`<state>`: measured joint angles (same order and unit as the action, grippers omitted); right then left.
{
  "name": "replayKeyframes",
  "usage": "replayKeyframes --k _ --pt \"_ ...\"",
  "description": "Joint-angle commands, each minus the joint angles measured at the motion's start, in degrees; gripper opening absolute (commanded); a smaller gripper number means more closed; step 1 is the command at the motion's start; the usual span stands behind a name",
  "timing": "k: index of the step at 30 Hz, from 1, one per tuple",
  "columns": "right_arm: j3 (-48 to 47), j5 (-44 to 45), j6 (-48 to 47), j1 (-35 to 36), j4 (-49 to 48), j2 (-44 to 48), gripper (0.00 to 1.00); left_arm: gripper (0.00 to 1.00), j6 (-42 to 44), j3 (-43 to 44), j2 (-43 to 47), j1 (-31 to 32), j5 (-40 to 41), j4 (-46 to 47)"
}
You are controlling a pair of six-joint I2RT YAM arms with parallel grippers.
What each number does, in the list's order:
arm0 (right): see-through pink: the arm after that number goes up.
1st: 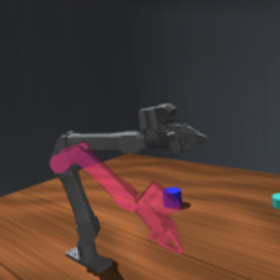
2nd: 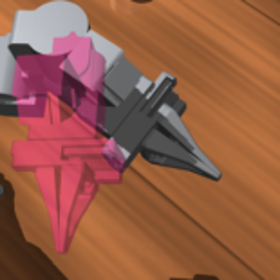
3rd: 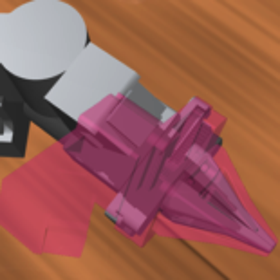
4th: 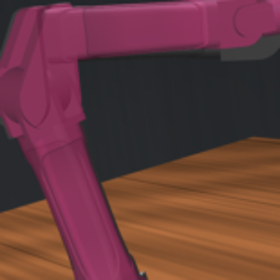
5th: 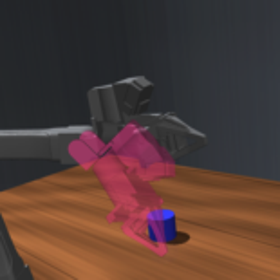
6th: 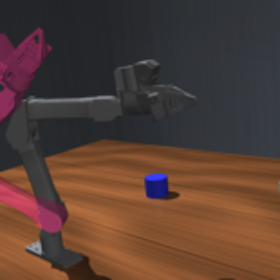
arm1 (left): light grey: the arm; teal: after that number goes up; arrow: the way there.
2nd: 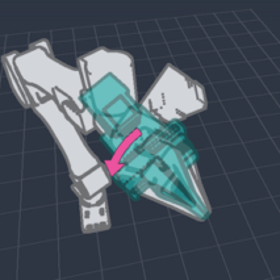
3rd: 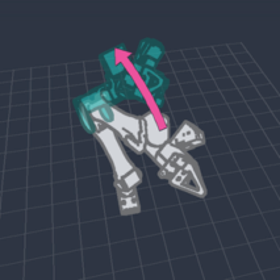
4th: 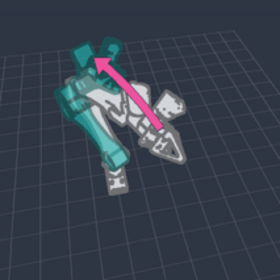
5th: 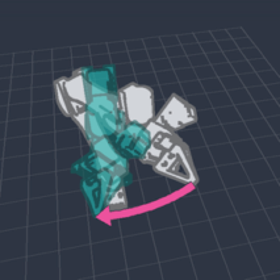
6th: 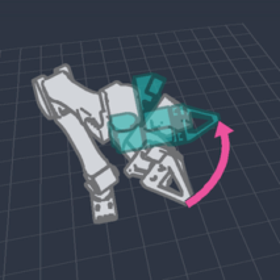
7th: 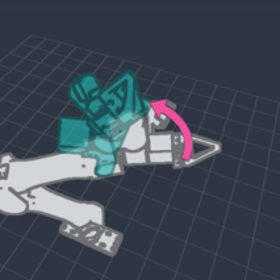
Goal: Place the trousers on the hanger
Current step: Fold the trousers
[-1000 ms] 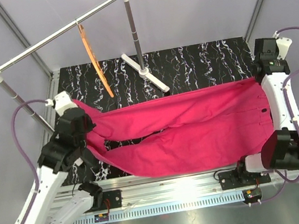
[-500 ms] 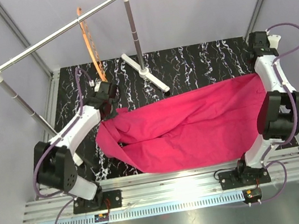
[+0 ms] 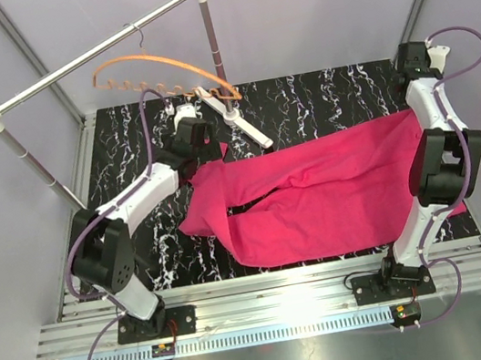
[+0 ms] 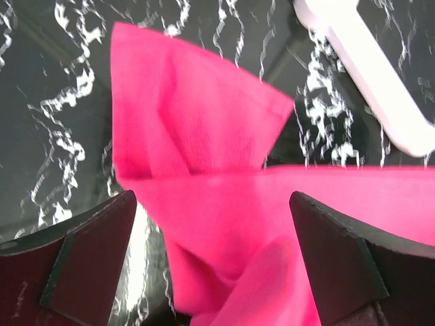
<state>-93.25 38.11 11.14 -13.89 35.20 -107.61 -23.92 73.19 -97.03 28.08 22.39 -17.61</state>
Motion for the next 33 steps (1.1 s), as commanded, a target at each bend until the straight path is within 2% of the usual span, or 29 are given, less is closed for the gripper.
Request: replayKeyframes --k 1,4,5,8,13,21,25,27,33 --pt "-0.1 3.2 -0.8 -1.0 -4.1 1.3 0.0 0.99 1.3 -6.2 7.1 0.8 2.4 7.0" --pt "1.5 2.7 -0.5 -1.0 -4.8 1.6 0.0 0.99 -0.3 -13.1 9.4 -1.5 2.9 10.4" --pt "1.8 2.5 -0.4 -1.0 -4.9 1.7 0.0 0.99 -0.9 -15.0 9.1 -2.8 0.9 11.5" --pt "3.2 1.2 0.1 -1.0 -5.1 2.0 0.0 0.99 -2.7 -16.2 5.4 -6.5 0.1 13.2" --pt "4.7 0.0 0.2 -1.1 -5.9 2.3 0.0 0.99 -4.1 -16.3 0.2 -8.9 -0.4 18.5" --pt "5.6 -2.3 0.4 -1.0 -6.5 3.3 0.0 0.99 -7.3 -12.5 -9.0 -13.2 -10.6 27.4" --pt "5.7 -2.8 0.4 -1.0 -6.5 2.8 0.0 0.99 -7.5 -9.0 -11.2 -13.8 -10.1 25.4" --pt "5.7 -2.9 0.3 -1.0 -6.5 2.6 0.0 0.99 -8.4 -5.1 -13.5 -14.2 -9.6 19.8" --pt "6.2 -2.4 0.2 -1.0 -6.1 3.0 0.0 0.98 -11.1 -2.4 -17.0 -15.6 -13.7 16.0"
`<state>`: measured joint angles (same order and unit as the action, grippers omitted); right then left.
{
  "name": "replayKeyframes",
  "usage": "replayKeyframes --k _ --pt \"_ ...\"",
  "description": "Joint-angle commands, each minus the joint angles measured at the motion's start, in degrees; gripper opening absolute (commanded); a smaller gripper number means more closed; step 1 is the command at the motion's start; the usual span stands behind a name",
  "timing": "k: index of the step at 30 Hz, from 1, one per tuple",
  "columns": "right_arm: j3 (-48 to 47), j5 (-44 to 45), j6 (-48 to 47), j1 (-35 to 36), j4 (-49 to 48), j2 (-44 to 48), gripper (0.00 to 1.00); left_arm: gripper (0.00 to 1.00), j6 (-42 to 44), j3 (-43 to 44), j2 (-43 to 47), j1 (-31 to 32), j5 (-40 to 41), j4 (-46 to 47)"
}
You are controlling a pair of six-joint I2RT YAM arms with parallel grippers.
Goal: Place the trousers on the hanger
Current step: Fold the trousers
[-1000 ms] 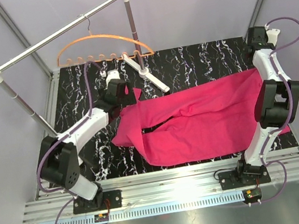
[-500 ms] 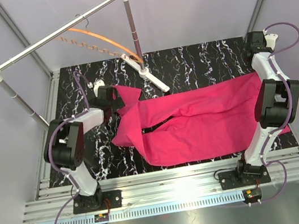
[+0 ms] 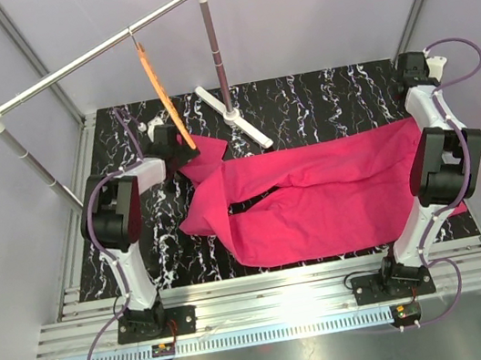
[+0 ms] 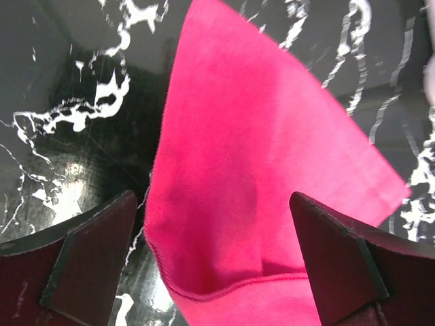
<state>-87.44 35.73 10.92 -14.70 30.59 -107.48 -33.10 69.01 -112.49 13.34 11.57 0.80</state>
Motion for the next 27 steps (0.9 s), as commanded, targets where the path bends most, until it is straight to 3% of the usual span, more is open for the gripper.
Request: replayKeyframes --k 1,8,9,15,19,21,27 --pt "0.4 0.0 0.5 -0.2 -1.5 3.0 0.0 0.97 -1.8 2.9 -2.1 -1.0 -3.7 -3.4" --pt "0.7 -0.2 0.8 -0.2 -0.9 4.6 0.0 0.83 -2.8 3.5 -4.3 -1.0 -5.3 -5.2" --pt "0.7 -0.3 0.9 -0.2 -1.0 4.6 0.0 0.73 -3.2 3.2 -4.4 -1.0 -5.7 -4.8" --pt "1.5 -0.9 1.3 -0.2 -0.8 5.8 0.0 0.48 -3.2 2.6 -4.7 -1.0 -6.5 -4.5" --pt "1.9 -1.5 1.6 -0.1 -0.4 6.0 0.0 0.09 -2.4 1.9 -3.5 -1.0 -6.0 -5.3" --pt "2.1 -1.6 1.7 -0.1 -0.4 5.9 0.0 0.0 -1.5 0.6 -2.1 -1.0 -6.1 -4.9" --pt "1.5 -1.2 1.7 -0.1 1.0 6.6 0.0 0.0 -2.2 -8.0 8.8 -0.9 -1.6 -5.9"
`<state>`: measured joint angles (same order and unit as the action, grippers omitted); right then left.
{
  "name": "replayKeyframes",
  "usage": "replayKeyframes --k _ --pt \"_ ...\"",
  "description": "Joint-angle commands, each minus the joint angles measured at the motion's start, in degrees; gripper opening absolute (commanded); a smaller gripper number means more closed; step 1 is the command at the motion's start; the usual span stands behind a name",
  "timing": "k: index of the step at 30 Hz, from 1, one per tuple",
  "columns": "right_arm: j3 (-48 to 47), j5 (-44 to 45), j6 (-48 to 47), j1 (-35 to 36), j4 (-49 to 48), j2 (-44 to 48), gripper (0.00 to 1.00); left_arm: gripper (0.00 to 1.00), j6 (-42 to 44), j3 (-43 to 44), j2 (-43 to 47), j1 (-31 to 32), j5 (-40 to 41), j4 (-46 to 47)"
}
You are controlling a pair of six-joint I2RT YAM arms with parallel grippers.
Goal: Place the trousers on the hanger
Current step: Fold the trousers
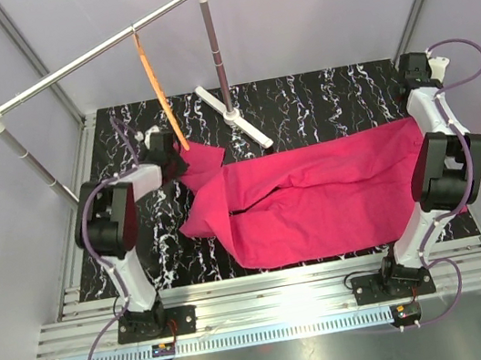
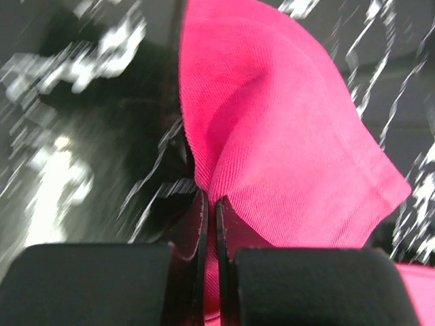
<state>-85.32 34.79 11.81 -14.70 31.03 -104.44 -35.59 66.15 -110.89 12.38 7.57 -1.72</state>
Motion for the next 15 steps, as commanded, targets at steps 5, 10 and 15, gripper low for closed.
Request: replayKeyframes --k 5,10,15 --pt "-0.6 -0.2 1.1 -0.1 1.2 5.6 0.0 0.0 0.3 -10.3 22.0 0.1 8.0 -10.7" --pt "-0.5 -0.7 1.5 -0.1 2.9 7.7 0.0 0.0 -1.8 -10.3 34.0 0.1 15.3 -27.0" --pt "1.7 -2.0 2.4 -0.1 3.9 11.4 0.0 0.0 -6.7 -7.4 39.5 0.3 21.2 -44.6"
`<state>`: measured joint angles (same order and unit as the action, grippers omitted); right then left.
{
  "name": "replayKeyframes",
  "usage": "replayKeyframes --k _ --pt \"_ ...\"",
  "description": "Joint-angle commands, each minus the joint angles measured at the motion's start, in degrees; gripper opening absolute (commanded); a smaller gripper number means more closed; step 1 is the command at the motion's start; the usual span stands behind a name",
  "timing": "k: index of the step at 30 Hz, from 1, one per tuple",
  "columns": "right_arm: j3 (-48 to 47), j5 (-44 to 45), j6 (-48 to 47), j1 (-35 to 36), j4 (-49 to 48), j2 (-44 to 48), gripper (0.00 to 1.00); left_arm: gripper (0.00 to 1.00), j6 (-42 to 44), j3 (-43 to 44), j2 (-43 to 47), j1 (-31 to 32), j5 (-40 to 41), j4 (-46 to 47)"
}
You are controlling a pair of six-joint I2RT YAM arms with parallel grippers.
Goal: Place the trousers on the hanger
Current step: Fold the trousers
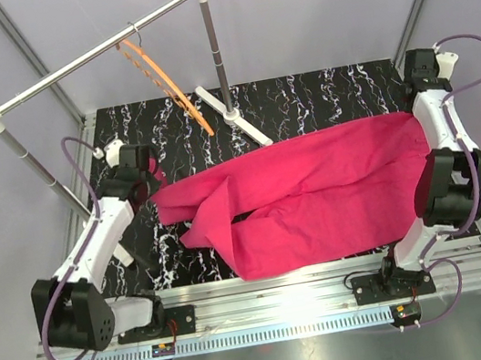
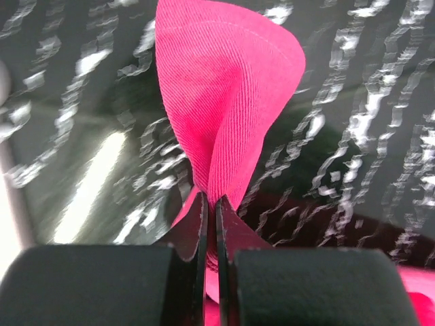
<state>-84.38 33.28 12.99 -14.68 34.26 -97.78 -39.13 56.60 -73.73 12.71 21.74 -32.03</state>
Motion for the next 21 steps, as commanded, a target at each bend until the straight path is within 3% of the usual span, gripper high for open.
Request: replayKeyframes --k 1,4,6,12,17,21 --pt "1.5 -0.7 1.3 -0.1 0.7 5.2 0.0 0.0 -3.6 2.0 4.5 -0.1 8.2 -16.1" --pt "2.8 -1.4 1.7 -0.1 0.7 6.9 0.0 0.0 -7.3 2.3 8.5 -0.1 12.0 -24.5" --pt "3.7 -1.5 1.8 -0.1 0.7 7.5 0.0 0.06 -10.6 2.6 10.3 -0.1 13.9 -30.3" --pt "2.6 -1.5 1.9 -0.1 0.5 6.3 0.0 0.08 -7.2 4.0 9.8 -0.2 15.6 -33.2" --pt "1.4 -0.8 2.0 -0.1 -0.2 2.8 0.0 0.08 -3.2 5.2 -3.8 -0.1 12.3 -28.6" --pt "0.4 -0.1 2.0 -0.2 -1.5 -0.1 0.0 0.07 -2.3 12.2 -17.4 -0.2 11.9 -26.9"
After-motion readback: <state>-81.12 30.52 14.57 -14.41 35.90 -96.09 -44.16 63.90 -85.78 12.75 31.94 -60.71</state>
